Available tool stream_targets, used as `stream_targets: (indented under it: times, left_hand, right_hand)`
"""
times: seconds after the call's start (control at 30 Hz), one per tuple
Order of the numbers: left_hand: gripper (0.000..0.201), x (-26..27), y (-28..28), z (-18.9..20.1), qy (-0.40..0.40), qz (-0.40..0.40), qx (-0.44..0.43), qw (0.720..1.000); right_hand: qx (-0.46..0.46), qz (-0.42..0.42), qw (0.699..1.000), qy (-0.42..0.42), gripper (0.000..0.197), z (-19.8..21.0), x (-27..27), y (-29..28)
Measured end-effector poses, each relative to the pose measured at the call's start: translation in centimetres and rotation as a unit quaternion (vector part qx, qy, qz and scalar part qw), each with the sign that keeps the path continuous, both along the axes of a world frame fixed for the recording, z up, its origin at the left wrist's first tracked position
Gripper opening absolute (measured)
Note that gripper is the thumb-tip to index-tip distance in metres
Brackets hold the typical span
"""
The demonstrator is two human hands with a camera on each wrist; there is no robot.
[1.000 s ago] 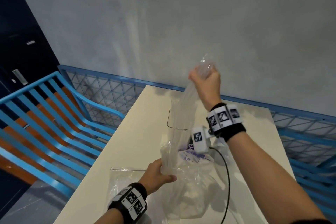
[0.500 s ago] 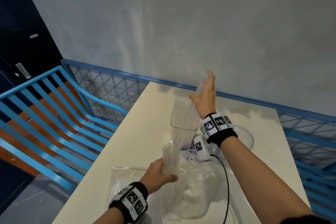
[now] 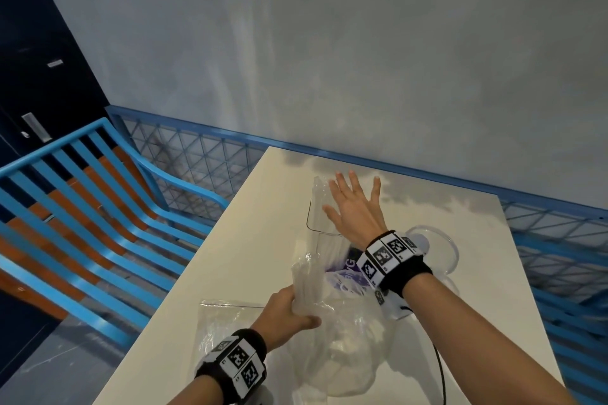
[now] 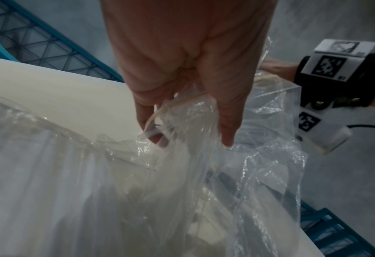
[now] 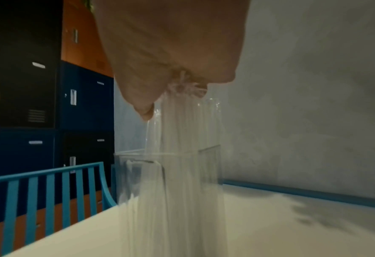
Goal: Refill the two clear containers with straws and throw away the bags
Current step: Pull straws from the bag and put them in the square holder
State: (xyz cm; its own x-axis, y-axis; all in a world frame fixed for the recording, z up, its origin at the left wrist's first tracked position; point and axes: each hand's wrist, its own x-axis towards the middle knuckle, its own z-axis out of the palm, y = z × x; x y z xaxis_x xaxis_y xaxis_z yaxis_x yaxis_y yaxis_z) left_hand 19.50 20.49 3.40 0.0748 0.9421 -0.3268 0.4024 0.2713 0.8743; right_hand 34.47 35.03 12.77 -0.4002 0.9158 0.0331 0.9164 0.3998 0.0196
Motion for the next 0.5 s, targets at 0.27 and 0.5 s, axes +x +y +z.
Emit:
stream_targets:
  times: [0.27, 0.5]
  left_hand:
    - [0.041, 0.1, 0.3, 0.1, -0.005, -0.007, 0.005, 1.000]
    - [0.044, 0.7, 0.1, 0.4, 0.002, -0.016, 0.023, 1.000]
  right_hand:
    - [0.022, -0.052, 0.909, 0.413, 0.037, 4.7, 2.6, -4.0]
    - [-0.298, -0.051, 0.894, 0.331, 0.041, 0.0, 5.2, -10.9]
